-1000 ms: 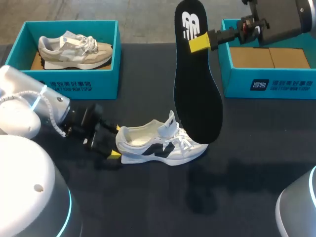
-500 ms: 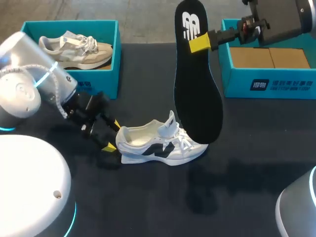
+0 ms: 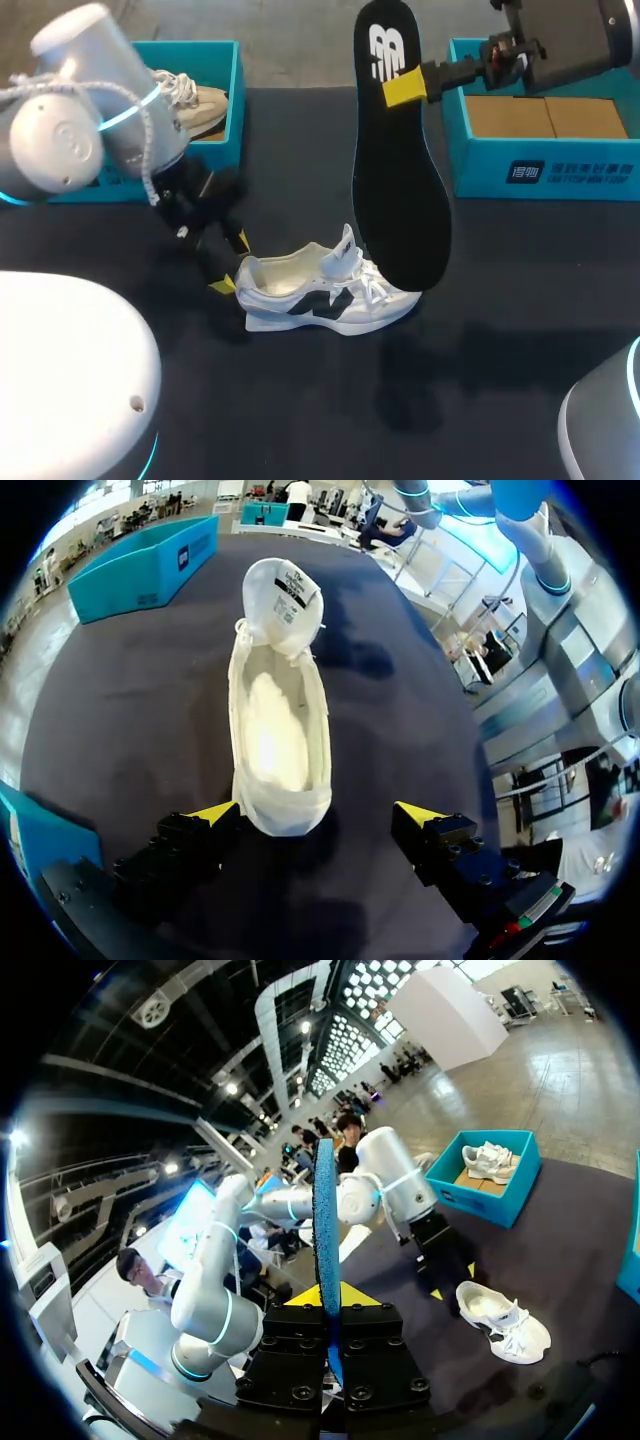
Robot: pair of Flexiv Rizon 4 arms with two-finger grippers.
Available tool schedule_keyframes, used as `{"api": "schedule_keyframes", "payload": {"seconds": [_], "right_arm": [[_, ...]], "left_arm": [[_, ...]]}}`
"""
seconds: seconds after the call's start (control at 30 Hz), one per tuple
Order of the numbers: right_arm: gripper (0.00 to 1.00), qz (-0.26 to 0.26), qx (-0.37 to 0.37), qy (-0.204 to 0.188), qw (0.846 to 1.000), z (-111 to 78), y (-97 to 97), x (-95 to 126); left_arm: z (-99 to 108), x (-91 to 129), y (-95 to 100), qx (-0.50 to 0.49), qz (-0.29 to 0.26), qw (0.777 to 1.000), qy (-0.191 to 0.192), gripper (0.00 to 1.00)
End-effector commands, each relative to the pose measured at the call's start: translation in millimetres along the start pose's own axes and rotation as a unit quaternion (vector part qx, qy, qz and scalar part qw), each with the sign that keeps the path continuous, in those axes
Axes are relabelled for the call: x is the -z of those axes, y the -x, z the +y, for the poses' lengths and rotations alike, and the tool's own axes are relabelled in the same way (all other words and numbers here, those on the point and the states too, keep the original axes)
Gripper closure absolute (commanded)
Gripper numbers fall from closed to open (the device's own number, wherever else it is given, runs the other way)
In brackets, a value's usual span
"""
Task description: Take the shoe out of the shoebox, open the shoe tongue, remove and reinsert the insole, then place the shoe into the shoebox
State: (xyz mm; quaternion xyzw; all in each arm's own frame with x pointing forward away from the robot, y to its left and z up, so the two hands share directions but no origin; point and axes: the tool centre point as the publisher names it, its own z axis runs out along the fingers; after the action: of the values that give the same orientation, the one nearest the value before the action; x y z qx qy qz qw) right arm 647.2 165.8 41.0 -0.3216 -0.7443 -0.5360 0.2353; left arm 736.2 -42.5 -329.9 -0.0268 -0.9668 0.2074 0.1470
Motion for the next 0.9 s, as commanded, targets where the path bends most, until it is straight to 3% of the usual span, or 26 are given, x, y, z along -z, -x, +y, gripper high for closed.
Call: {"api": "schedule_keyframes", "payload": {"seconds": [0.03, 0.63, 0.9], "right_arm": [[1.00, 0.000, -0.001, -0.002, 1.000, 2.3, 0.4, -3], [1.00, 0.000, -0.001, -0.002, 1.000, 2.3, 0.4, -3], [1.00, 0.000, -0.001, -0.002, 1.000, 2.3, 0.4, -3]], "left_arm": [[-8, 6, 3.8, -0.001, 0.007, 0.996, 0.088, 0.00], [-25, 12, 0.1, -0.012, -0.020, 0.991, 0.128, 0.00], [-26, 12, 0.0, -0.013, -0.045, 0.992, 0.118, 0.00]]}}
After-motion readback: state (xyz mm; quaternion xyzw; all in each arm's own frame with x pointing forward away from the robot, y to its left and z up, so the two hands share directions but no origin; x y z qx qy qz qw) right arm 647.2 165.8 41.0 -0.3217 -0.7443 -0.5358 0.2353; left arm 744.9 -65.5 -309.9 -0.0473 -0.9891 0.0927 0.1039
